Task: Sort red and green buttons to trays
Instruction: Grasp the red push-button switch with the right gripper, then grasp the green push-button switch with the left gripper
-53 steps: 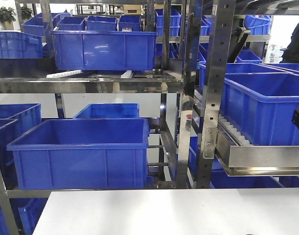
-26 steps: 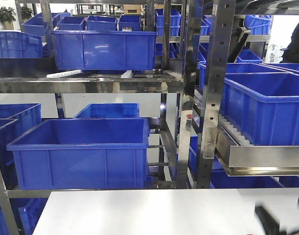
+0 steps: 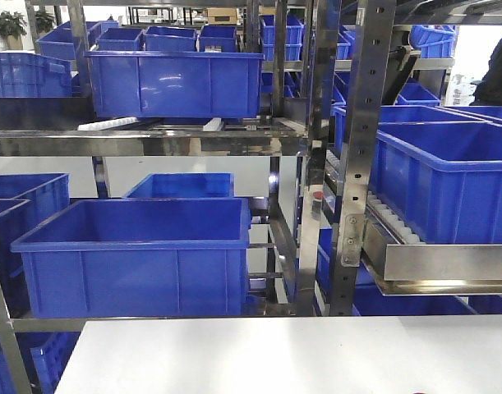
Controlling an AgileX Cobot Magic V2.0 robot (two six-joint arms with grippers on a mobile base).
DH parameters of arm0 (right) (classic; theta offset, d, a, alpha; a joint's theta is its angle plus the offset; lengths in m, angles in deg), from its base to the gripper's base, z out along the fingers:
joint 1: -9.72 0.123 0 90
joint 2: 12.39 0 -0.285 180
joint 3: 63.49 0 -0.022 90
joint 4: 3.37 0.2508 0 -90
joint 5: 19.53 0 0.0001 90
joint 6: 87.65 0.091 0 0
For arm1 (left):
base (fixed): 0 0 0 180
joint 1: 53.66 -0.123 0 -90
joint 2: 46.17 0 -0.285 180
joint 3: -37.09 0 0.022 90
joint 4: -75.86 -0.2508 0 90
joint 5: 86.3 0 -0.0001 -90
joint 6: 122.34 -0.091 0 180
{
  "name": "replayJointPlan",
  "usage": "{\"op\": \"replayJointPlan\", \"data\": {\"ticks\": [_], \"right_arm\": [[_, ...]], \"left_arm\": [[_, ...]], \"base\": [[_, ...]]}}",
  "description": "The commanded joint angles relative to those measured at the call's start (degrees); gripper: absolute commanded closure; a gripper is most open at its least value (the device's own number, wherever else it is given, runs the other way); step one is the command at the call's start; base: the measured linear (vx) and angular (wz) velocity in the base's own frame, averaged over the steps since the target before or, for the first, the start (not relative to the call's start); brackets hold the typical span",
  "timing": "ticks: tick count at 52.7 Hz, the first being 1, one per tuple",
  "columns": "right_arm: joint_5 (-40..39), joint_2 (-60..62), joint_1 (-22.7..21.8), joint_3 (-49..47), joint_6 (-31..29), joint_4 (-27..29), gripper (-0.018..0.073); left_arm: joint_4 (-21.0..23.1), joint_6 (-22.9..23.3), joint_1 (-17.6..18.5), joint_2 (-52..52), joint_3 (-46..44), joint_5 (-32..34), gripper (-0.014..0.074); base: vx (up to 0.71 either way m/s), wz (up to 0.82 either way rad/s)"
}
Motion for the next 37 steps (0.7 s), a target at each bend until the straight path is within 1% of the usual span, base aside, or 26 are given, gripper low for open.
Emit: {"op": "replayJointPlan", "data": {"ticks": [1,8,17,22,26,30,37], "right_arm": [[-12.36,-1.03,-0.12,-3.18,-0.01,-0.88,0.0014],[-12.36,-3.96,-0.12,-7.98,-0.78,0.07,0.0014],[-12.36,-8.68,-0.12,-14.5,-0.65,-0.37,0.0014],[-12.36,-11.14,-0.12,-17.4,-0.65,-0.18,0.0029],[-12.36,-12.39,-0.12,-18.92,-0.65,0.26,0.0062],[-11.79,-12.71,-0.12,-19.46,-0.65,0.12,0.0163],[-11.02,-12.65,-0.12,-18.74,-0.65,-0.6,0.0498]], "left_arm": [[0.55,0.13,-0.08,0.16,-2.29,3.87,0.0103],[0.55,0.13,-0.08,0.16,-2.29,3.74,0.0103],[0.55,0.13,-0.08,0.16,-2.29,3.74,0.0103],[0.55,0.13,-0.08,0.16,-2.29,3.74,0.0103],[0.55,0.13,-0.08,0.16,-2.29,3.74,0.0103],[0.55,0.13,-0.08,0.16,-2.29,3.74,0.0103],[0.55,0.13,-0.08,0.16,-2.29,3.75,0.0103]], "base": [[0.0,0.0],[0.0,0.0],[0.0,0.0],[0.0,0.0],[0.0,0.0],[0.0,0.0],[0.0,0.0]]}}
